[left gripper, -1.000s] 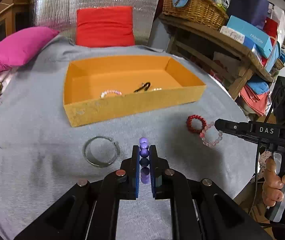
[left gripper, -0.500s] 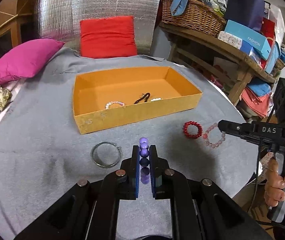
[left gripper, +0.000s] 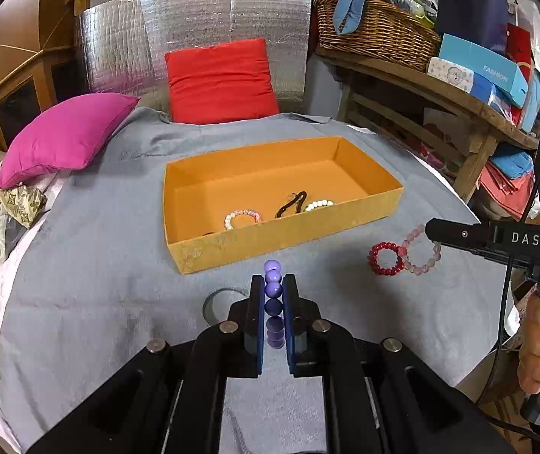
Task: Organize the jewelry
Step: 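Carry both held bracelets toward the orange tray, then lower both held bracelets into the orange tray and open both tools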
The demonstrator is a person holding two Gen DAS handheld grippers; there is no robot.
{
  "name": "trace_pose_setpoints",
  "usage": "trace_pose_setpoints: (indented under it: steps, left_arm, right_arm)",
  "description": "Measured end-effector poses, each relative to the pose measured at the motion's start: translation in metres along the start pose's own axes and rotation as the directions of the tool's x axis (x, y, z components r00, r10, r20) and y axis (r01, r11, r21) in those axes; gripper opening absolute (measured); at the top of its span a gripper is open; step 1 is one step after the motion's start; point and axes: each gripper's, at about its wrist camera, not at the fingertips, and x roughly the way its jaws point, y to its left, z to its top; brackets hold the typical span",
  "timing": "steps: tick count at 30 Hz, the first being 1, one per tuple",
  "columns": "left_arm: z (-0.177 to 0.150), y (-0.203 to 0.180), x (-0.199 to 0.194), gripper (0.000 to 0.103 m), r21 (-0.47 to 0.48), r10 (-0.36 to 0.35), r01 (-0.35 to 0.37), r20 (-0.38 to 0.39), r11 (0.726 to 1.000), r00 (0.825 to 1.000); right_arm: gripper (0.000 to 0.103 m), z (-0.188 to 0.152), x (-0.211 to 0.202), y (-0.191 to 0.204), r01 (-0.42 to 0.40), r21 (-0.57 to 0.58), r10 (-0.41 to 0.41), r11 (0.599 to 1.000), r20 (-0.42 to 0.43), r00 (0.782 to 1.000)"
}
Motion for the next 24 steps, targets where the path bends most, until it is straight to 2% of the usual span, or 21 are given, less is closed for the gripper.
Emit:
trace_pose_setpoints:
  steps: [8, 14, 19, 24]
  left_arm:
    - [0.024, -0.001, 0.019, 0.009, 0.022, 0.000, 0.000, -0.005, 1.000, 1.000]
    - [0.061, 0.008, 0.047, 0.009, 0.036, 0.007, -0.006, -0.009, 0.999, 1.000]
    - [0.102, 0.018, 0.083, 0.009, 0.042, 0.006, -0.005, -0.021, 0.999, 1.000]
    - [0.134, 0.025, 0.140, 0.009, 0.034, 0.007, -0.005, -0.067, 0.999, 0.998]
  right_arm:
    - [0.008, 0.025, 0.011, 0.001, 0.003, -0.015, -0.003, 1.000, 0.007, 1.000]
    - [0.008, 0.063, 0.025, 0.006, 0.008, -0.042, -0.006, 0.999, 0.033, 0.999]
    - [0.008, 0.097, 0.051, 0.003, 0.023, -0.041, -0.022, 0.999, 0.046, 0.999]
    - [0.008, 0.130, 0.097, -0.010, 0.052, -0.019, -0.051, 0.998, 0.023, 0.998]
